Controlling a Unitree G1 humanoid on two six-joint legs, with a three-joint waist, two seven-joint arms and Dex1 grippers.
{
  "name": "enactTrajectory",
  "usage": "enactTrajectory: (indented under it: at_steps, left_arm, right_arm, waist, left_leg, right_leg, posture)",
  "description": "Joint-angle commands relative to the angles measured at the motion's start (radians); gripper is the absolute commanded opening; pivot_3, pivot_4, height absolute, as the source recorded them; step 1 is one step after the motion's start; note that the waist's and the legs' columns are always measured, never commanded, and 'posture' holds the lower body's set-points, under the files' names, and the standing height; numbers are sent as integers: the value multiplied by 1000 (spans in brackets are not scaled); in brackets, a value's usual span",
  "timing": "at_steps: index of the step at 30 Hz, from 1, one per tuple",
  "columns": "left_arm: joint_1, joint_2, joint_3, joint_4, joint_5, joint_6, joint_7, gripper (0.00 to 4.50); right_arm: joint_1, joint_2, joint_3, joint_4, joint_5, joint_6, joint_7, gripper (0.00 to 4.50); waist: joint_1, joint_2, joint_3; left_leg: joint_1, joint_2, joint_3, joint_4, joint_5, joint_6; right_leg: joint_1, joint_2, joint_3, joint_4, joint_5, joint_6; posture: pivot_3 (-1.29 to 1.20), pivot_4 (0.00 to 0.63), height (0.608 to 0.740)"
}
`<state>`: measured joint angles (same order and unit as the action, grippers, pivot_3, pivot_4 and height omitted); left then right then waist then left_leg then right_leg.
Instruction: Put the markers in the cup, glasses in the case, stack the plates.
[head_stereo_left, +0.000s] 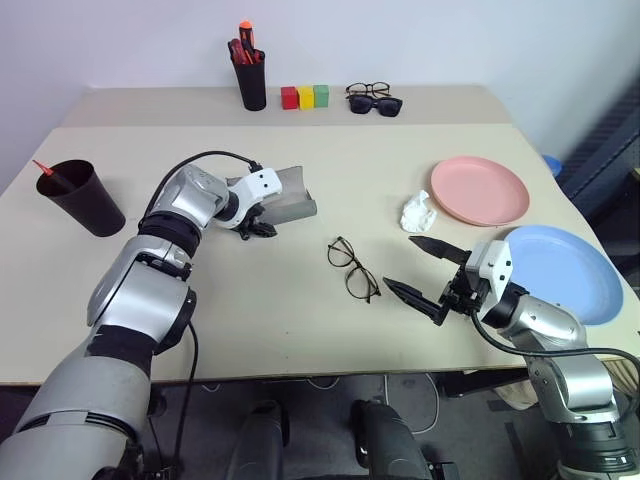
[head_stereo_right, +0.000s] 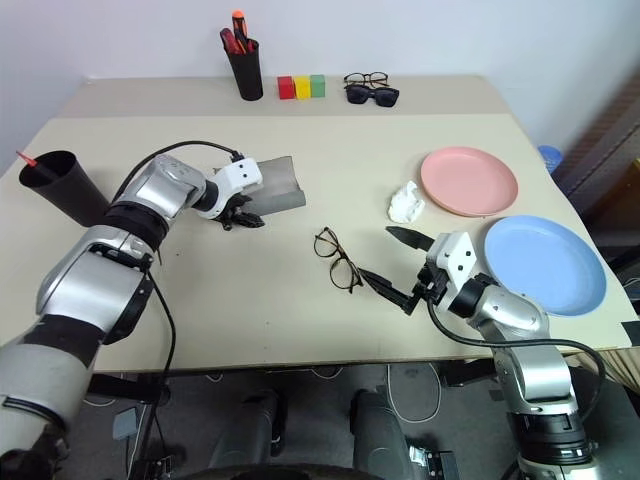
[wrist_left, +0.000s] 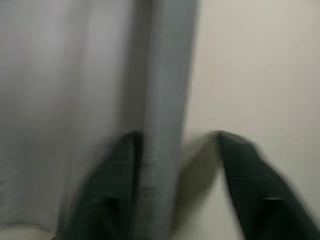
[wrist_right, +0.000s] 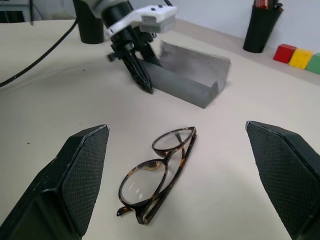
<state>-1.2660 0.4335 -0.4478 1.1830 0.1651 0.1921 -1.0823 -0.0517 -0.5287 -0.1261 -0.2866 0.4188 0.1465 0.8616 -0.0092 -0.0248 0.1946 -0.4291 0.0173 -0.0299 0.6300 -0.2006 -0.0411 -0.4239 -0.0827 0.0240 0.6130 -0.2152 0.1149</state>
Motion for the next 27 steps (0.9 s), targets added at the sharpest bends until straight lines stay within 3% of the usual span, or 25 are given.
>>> enactTrajectory:
  at_steps: [1,5,9,16,22,27]
  left_arm:
    - [-43,-7,22,20,30,-44,-26,45]
    - [-51,-8,34,16,43,-48,-79,45]
    - [-14,21,28,-80,41,-64,-230,45]
    - [249,176,11,-607,6,58,-480,45]
    - [405,307,-2,-903,-26,143,-532,45]
    - [401,249,-38,-933,-10,181,-496,45]
  right_arm:
    - [14,-10,-32,-56,21,-10,-17,4500]
    - [22,-9,-31,-64,18,-7,-30,4500]
    - [20,-10,-29,-60,13,-8,-41,4500]
    - [30,-15,-40,-43,9,-26,-40,4500]
    - [51,-10,-44,-29,2,-52,-37,4500]
    - [58,-2,-41,-9,-3,-72,-42,4500]
  waist:
    - [0,0,0]
    - [-1,0,0]
    - [-2,0,0]
    - [-10,1,0]
    - [-4,1,0]
    - [3,1,-1]
  left_leg:
    - [0,0,0,0,0,0]
    - [0,0,0,0,0,0]
    - [0,0,0,0,0,0]
    - [1,1,0,-1,0,1]
    - [1,1,0,0,0,1]
    - [1,1,0,1,0,1]
  right_leg:
    - [0,0,0,0,0,0]
    - [0,0,0,0,0,0]
    - [0,0,0,0,1,-1]
    - [0,0,0,1,1,-1]
    - [0,0,1,2,0,-3]
    - [1,0,1,1,0,-3]
  posture:
    - [0,150,740]
    - [0,150,740]
    - [0,150,740]
    - [0,150,740]
    - [0,150,740]
    - [0,150,740]
